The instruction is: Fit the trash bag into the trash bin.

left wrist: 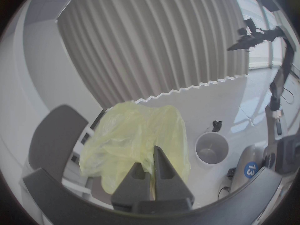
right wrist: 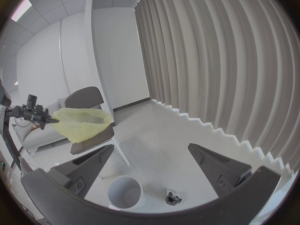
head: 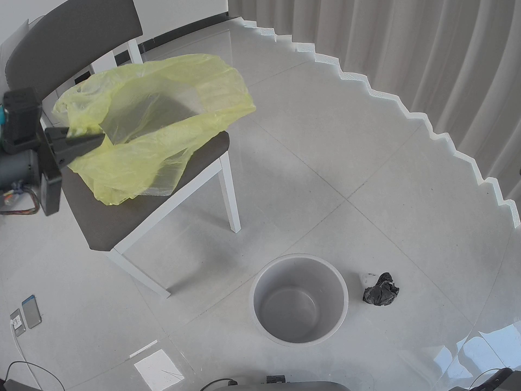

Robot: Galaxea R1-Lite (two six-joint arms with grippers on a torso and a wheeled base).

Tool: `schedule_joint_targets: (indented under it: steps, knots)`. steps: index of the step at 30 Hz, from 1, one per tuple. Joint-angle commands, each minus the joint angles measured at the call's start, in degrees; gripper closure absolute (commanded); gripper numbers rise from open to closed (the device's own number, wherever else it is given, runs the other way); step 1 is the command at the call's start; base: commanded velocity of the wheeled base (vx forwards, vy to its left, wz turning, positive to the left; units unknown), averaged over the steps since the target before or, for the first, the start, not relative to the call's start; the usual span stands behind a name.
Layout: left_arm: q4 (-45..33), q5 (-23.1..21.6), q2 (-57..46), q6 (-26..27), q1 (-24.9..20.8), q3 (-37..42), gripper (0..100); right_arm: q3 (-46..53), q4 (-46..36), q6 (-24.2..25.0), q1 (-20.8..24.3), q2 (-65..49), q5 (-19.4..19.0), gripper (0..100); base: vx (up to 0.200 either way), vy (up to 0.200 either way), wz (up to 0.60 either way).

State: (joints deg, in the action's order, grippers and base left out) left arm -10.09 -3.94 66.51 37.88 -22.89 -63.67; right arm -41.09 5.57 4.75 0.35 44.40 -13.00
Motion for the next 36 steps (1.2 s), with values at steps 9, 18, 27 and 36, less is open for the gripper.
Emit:
schedule_joint_targets:
  steps: [9,18,27,36]
  knots:
    - [-12.5,3.2,1.4,14.7,-15.9,-15.1,100,-11.2,0.1,-1.5,4.8,21.6,-0.3,0,0.000,0.000,0.00]
    - [-13.3,6.9,2.7,19.8,-21.3,-14.1,100,-16.6,0.4,-1.4,6.0,29.4,-0.3,0,0.000,0.000,0.00]
    - [-13.0,6.9,3.9,22.2,-24.4,-13.9,100,-20.9,0.5,-1.0,7.6,35.8,-0.3,0,0.000,0.000,0.00]
    - [-12.8,6.8,3.9,21.5,-29.0,-14.7,100,-23.3,0.6,-0.6,12.9,41.5,-0.3,0,0.000,0.000,0.00]
